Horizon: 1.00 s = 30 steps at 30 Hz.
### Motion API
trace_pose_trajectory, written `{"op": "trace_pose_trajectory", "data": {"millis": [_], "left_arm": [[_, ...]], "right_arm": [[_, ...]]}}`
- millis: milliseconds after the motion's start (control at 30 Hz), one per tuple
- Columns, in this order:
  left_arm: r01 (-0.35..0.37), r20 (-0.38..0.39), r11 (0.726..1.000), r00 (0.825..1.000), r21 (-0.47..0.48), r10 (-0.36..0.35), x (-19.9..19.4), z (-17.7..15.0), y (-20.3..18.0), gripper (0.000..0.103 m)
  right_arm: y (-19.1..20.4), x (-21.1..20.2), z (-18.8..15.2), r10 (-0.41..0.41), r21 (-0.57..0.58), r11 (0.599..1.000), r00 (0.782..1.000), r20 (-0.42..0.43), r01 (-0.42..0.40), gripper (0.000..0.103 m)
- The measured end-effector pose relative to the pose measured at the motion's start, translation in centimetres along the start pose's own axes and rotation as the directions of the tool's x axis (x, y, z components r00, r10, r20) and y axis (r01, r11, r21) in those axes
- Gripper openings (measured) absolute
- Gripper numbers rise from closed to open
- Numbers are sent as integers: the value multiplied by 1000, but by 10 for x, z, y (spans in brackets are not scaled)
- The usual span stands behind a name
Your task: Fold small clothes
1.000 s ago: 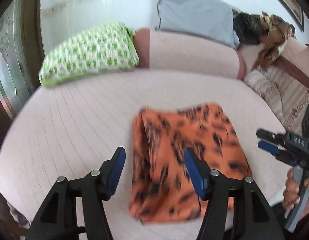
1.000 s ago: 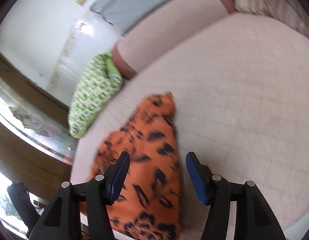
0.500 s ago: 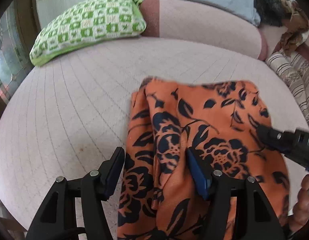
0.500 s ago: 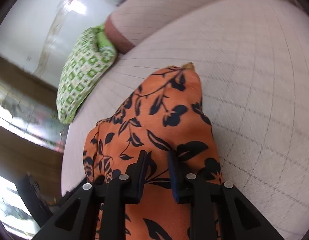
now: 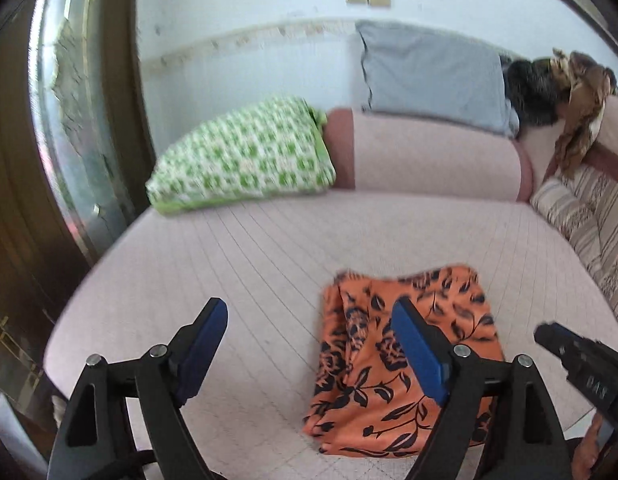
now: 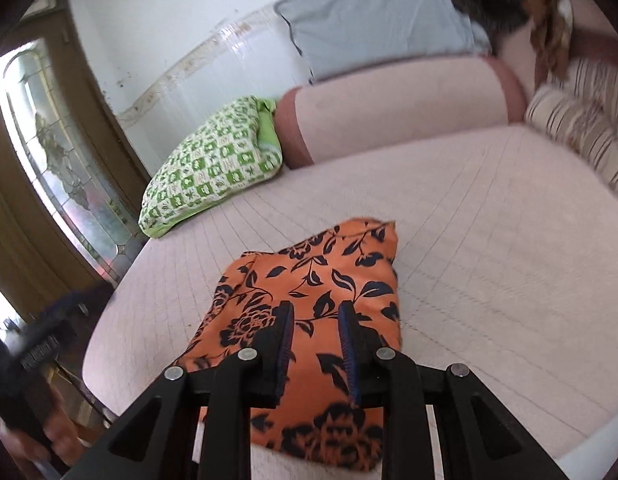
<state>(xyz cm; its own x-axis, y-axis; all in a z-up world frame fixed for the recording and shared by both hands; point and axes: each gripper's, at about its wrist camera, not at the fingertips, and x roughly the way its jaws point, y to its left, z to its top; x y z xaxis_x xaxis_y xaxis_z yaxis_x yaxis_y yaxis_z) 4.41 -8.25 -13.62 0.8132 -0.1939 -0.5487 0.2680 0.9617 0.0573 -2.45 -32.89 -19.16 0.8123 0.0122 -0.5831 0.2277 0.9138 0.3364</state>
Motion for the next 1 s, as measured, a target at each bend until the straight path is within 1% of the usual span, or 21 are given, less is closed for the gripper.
{"op": "trace_pose_trajectory", "data": {"millis": [67, 133, 200, 233, 367, 433, 533, 733, 933, 1000], "left_arm": [[-8, 22, 1000, 1000, -10, 8, -19, 9, 2, 85], [-18, 44, 1000, 999, -23, 19, -36, 14, 6, 86], [-27, 60, 999, 998, -34, 29, -49, 18, 8, 90], [-31, 69, 999, 997, -38, 33, -55, 19, 11, 93], [-53, 115, 997, 992, -56, 60, -78, 26, 20, 96], [-59, 119, 997, 991, -56, 65, -83, 29, 23, 96], [-81, 117, 995, 989, -56, 87, -87, 33, 28, 96], [-142, 117, 986, 982, -84, 151, -89, 35, 42, 97], [-183, 115, 977, 974, -111, 195, -87, 34, 50, 97], [-185, 115, 976, 974, -114, 198, -86, 34, 52, 97]], "right_arm": [[9, -20, 1, -30, -37, 999, 999, 18, 30, 26], [13, -41, 5, -38, -57, 998, 998, 45, 40, 26], [18, -61, 9, -33, -65, 997, 997, 70, 38, 26], [20, -70, 11, -34, -66, 997, 996, 83, 39, 26], [31, -94, 17, -56, -89, 994, 991, 124, 67, 26], [34, -102, 18, -58, -98, 993, 989, 138, 72, 26], [37, -106, 22, -58, -101, 992, 988, 144, 73, 26], [35, -106, 25, -95, -104, 988, 982, 165, 113, 26], [29, -106, 27, -124, -90, 986, 977, 176, 141, 26], [26, -106, 27, -131, -84, 985, 975, 179, 148, 26]]}}
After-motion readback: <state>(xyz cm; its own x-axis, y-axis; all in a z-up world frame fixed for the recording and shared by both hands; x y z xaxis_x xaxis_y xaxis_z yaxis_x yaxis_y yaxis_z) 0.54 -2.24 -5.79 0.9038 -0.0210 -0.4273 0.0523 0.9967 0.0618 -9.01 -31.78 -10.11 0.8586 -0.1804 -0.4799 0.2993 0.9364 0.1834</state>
